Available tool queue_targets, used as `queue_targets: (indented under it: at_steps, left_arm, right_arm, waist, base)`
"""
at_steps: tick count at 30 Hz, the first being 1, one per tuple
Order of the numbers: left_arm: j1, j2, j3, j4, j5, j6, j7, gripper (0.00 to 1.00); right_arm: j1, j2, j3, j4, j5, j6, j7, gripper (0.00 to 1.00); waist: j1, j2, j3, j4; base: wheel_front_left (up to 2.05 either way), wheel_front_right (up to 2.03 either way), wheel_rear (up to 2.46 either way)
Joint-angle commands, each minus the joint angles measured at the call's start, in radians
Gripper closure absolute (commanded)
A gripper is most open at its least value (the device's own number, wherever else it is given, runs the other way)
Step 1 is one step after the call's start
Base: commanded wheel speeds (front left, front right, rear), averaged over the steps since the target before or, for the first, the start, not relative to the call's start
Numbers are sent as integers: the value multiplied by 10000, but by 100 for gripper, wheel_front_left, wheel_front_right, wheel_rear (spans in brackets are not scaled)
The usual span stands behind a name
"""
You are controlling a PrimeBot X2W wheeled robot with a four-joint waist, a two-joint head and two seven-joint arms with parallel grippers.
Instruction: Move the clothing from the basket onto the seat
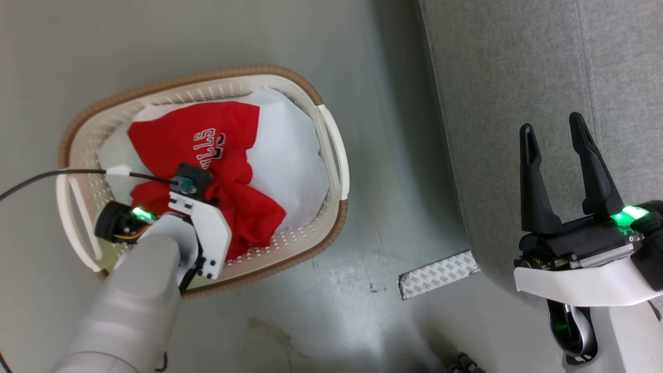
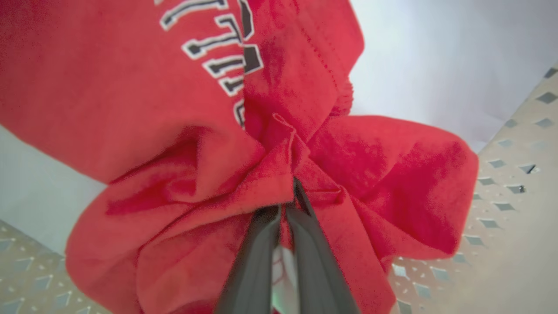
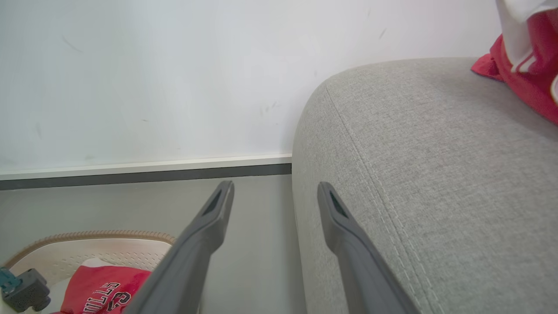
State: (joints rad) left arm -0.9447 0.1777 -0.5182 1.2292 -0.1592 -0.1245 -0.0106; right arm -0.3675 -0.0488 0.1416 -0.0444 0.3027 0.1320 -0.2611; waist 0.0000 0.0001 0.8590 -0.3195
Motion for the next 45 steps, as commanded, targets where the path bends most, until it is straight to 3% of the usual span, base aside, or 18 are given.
queue_targets:
  at_steps: [1,17,29,35,45]
  left_arm:
    - [93,-22,31,-28,-233,-47,-125,100]
    - [1823,-872,-184,-1262,-2090,-56,-1833,100]
    - [3439,-772,-150,-3251,-3157,10,-2326,100]
    - [4201,-567,7,-4820,-3322,400,-2356,100]
    - [5454,175,217,-8109,-3440,1346,-1508,100]
  right_arm:
    - [-59,-8,-40,72,40,-26,-29,0]
    - [1118,-18,-711,1140,-453,-27,-29,0]
    - [2594,-16,-1235,1917,-1000,-26,-29,0]
    - [3201,-15,-1375,2152,-1138,-26,-29,0]
    - [3823,-15,-1114,2337,-1189,-26,-29,0]
  waist:
    - [0,-1,-221,84]
    - [0,-1,-3928,1306]
    - [0,-1,-6965,2297]
    - [0,-1,-8042,2587]
    - [0,-1,-9033,2664]
  base:
    - [0,0,0]
    - [0,0,0]
    - [0,0,0]
    - [0,0,0]
    - [0,0,0]
